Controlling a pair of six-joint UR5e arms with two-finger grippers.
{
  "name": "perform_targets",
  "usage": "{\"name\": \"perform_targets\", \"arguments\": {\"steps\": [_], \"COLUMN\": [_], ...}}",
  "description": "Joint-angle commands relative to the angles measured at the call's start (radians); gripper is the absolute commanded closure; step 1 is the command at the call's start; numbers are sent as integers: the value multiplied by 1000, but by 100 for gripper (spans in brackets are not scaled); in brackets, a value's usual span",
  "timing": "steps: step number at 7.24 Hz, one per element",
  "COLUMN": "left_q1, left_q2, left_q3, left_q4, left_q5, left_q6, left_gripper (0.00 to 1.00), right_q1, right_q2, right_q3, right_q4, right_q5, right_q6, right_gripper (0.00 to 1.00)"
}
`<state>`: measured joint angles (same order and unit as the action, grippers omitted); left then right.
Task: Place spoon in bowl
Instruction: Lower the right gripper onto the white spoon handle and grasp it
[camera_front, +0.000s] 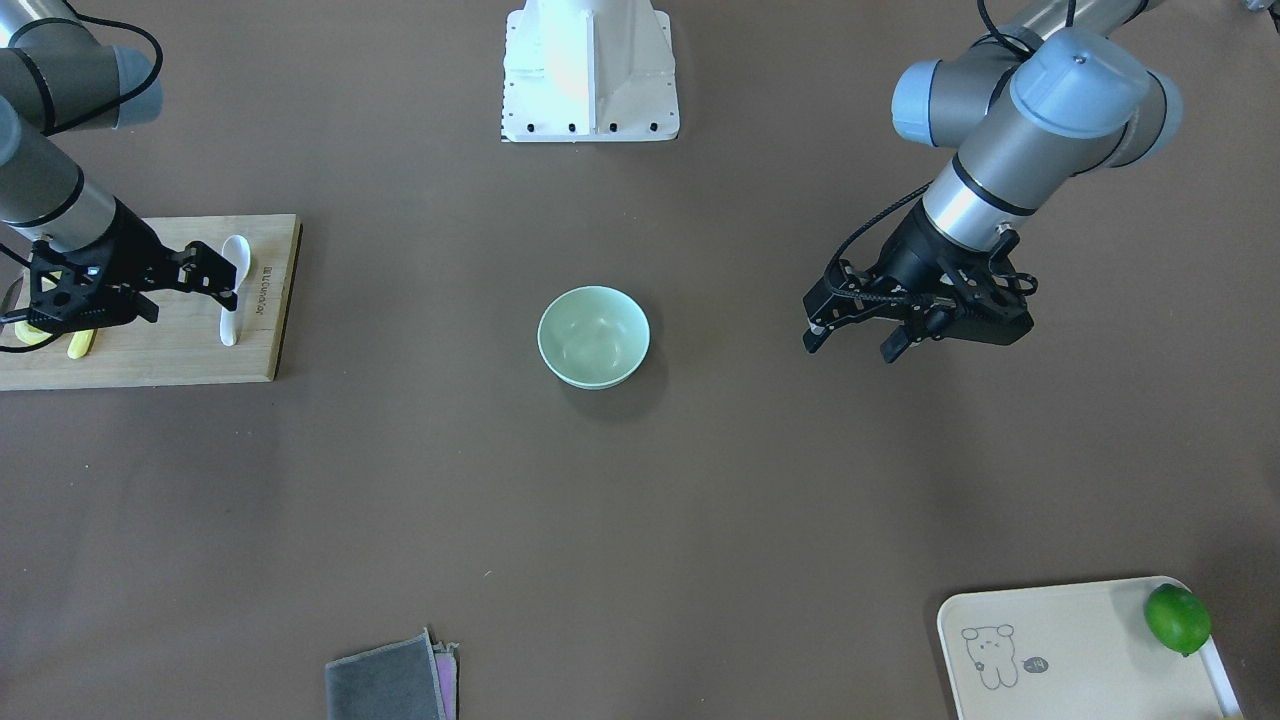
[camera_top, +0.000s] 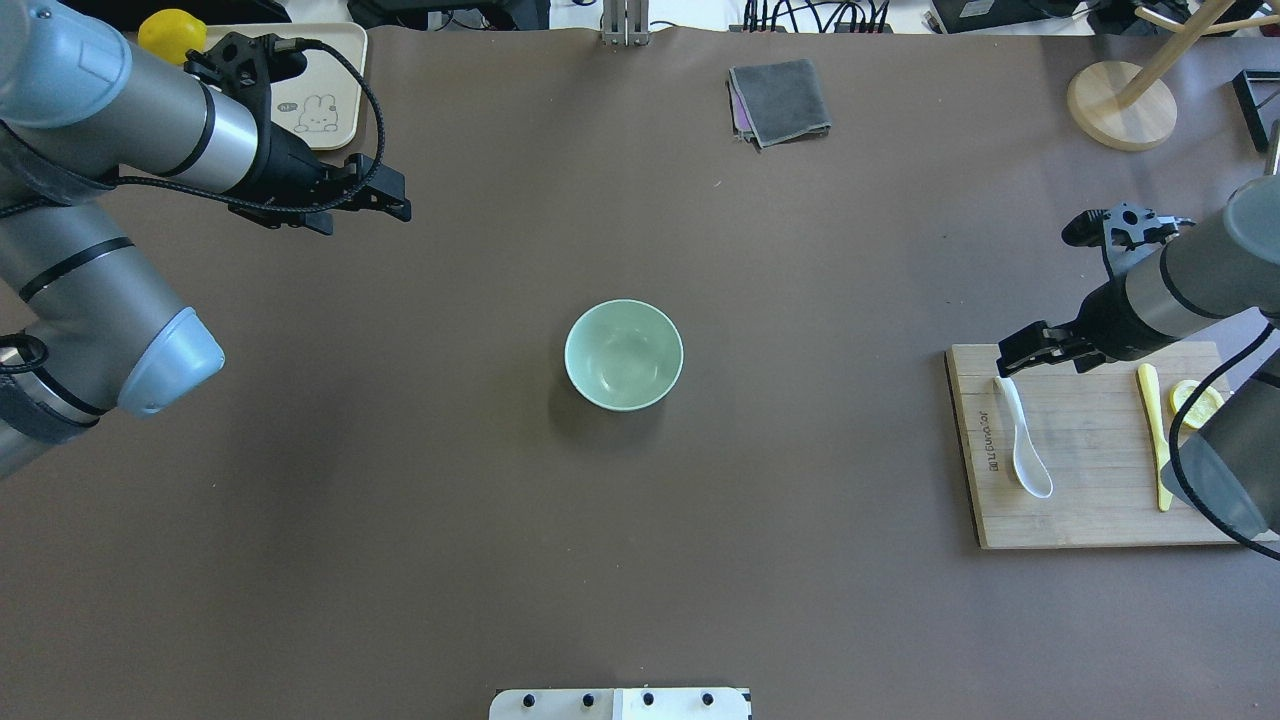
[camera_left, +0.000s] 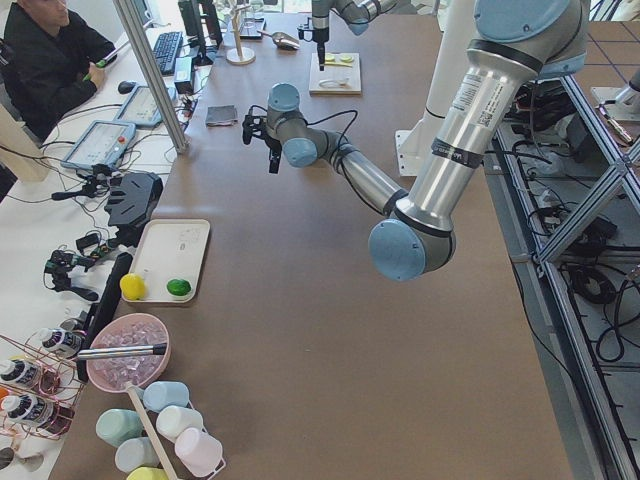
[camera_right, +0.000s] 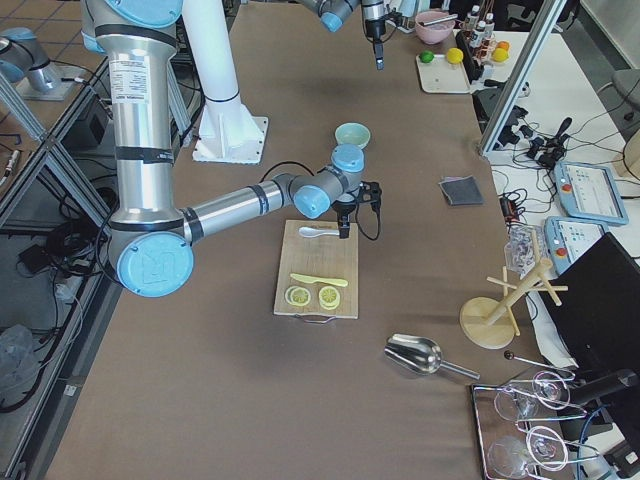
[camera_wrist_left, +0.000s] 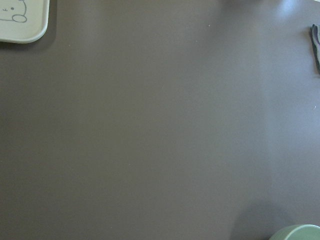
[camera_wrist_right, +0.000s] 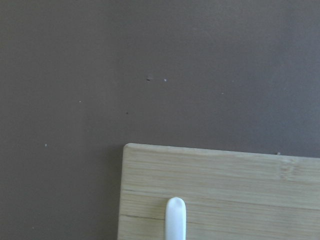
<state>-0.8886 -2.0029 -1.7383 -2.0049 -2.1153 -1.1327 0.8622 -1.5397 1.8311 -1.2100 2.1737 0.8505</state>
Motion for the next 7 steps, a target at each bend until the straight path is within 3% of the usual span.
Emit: {"name": "perform_targets", "arguments": {"steps": [1,7], "left_q1": [-3,-1], "left_q2": [1,3], "left_q3": [2,0], "left_q4": [0,-6], "left_q5": [-2,-3], "left_q6": [2,2], "left_gripper": [2,2], "right_q1": [-49,-83], "right_q2": [6,-8], "right_q3": [-3,-41], "right_q4": [3,1], "right_q5": [-43,-34], "right_q6": [51,61], "right_gripper": [0,1]}}
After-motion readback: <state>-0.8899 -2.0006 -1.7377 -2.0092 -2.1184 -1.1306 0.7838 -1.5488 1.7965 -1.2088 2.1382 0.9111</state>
